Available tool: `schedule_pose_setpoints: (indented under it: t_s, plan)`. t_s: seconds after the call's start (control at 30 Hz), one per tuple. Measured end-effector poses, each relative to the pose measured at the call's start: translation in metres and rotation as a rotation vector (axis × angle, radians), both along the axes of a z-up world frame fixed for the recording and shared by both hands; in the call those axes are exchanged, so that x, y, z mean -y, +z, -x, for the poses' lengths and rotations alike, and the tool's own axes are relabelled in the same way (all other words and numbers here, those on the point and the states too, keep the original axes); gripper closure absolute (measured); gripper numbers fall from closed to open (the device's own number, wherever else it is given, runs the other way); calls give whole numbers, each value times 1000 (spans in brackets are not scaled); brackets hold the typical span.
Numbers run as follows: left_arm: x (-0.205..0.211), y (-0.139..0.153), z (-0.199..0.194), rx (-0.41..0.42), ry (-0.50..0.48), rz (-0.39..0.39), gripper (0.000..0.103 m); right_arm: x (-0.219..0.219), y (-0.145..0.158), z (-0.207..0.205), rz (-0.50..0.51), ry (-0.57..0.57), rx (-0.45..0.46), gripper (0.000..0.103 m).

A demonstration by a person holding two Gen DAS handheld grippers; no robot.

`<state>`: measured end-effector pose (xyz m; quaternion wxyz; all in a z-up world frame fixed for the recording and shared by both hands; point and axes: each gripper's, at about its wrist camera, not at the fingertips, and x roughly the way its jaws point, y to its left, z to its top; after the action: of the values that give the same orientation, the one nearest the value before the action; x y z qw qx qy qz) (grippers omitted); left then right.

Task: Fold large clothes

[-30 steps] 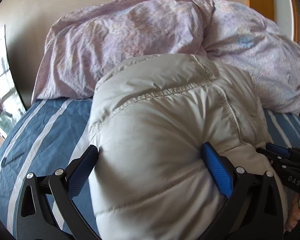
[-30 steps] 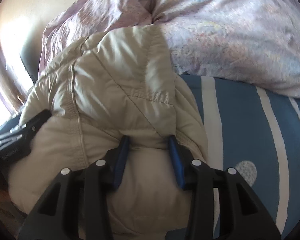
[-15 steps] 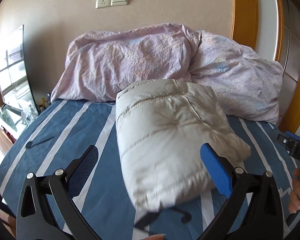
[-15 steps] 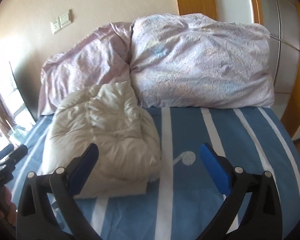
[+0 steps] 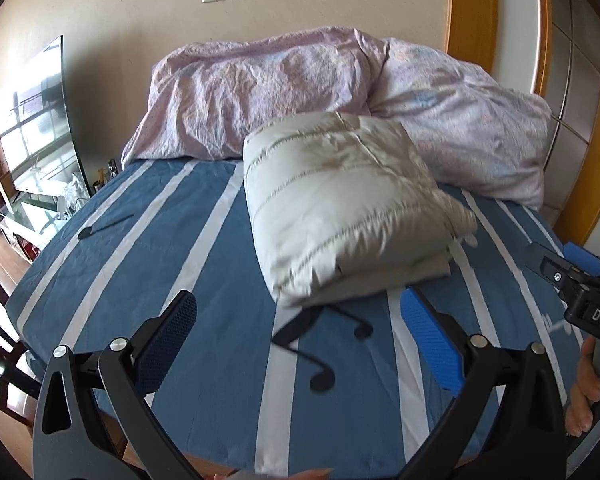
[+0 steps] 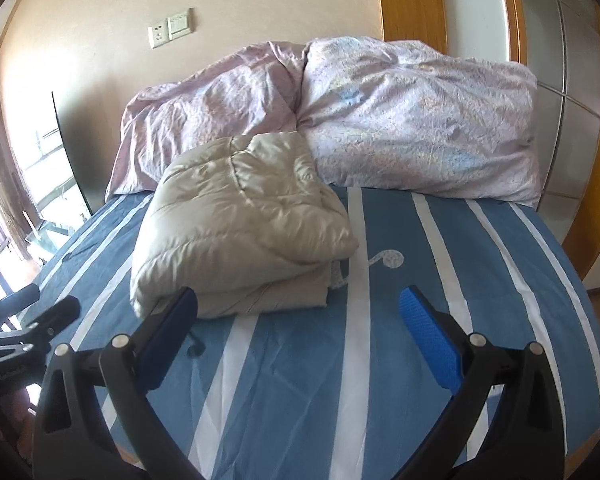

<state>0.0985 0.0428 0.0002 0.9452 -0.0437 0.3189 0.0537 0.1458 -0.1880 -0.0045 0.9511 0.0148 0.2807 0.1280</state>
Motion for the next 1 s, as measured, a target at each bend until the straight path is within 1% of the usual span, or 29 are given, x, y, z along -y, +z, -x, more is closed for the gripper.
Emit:
schedule_pose_setpoints:
  t_s: [0.1,0.17,0.33,0.5,0.67,1.0]
  plan:
    - [3,-1,10,-3,-12,5,1,0,-3,17,6,-19,4,2]
    - [5,-2,15,-6,-25,10,1,1,-4,23,4,-26,-4,2]
    - [11,-5,22,-18,-43,8,1,8,-6,37,36,-51,-21,2]
    - [15,-3,27,-21,-46,-1,1,14,1,49,55,-70,-2,2]
    - [23,2,30,-16,-58,-20,1,15,5,55,58,-76,13,2]
    - [26,7,35,-12,-61,-25,1,15,3,58,69,-76,-9,2]
